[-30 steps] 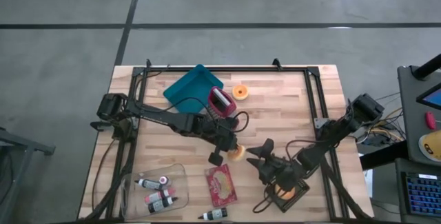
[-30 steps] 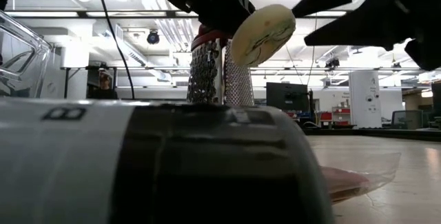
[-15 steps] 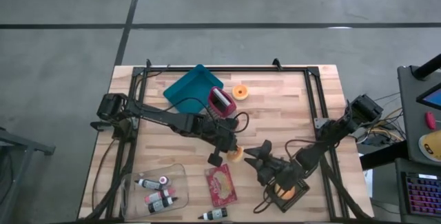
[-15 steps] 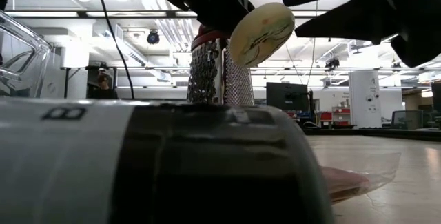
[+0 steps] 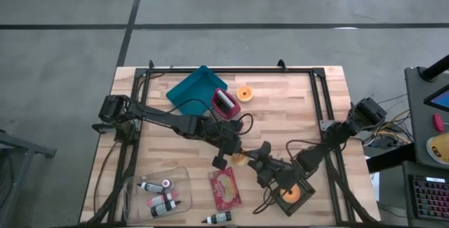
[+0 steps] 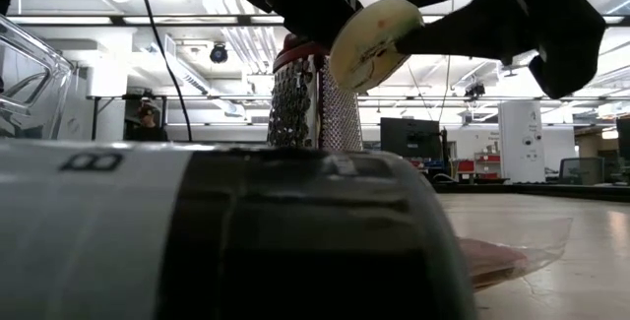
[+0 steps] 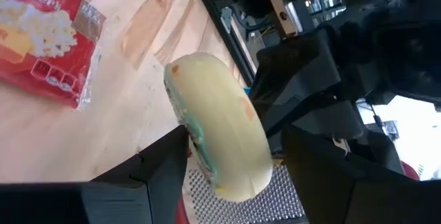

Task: Pick & Place Food Item
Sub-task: Put the bottom orange donut into the black bin

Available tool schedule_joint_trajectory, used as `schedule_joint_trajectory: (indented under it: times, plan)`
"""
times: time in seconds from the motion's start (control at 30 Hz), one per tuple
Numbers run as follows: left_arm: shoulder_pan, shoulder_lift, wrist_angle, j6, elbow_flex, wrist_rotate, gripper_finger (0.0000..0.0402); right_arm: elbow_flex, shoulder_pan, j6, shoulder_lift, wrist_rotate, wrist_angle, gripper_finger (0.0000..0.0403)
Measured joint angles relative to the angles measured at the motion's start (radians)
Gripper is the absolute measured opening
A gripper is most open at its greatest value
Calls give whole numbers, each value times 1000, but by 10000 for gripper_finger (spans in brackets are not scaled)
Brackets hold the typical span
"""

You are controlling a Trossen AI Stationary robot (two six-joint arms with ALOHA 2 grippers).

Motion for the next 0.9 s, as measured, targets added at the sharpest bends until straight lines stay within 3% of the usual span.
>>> schedule_joint_trajectory:
  times: [0.23,0.9]
  plan:
    - [-1,0,2,3,0,0,0,4,0,0,0,0,-5,197]
    - [0,0,5,4,0,0,0,6,0,0,0,-7,-34,25]
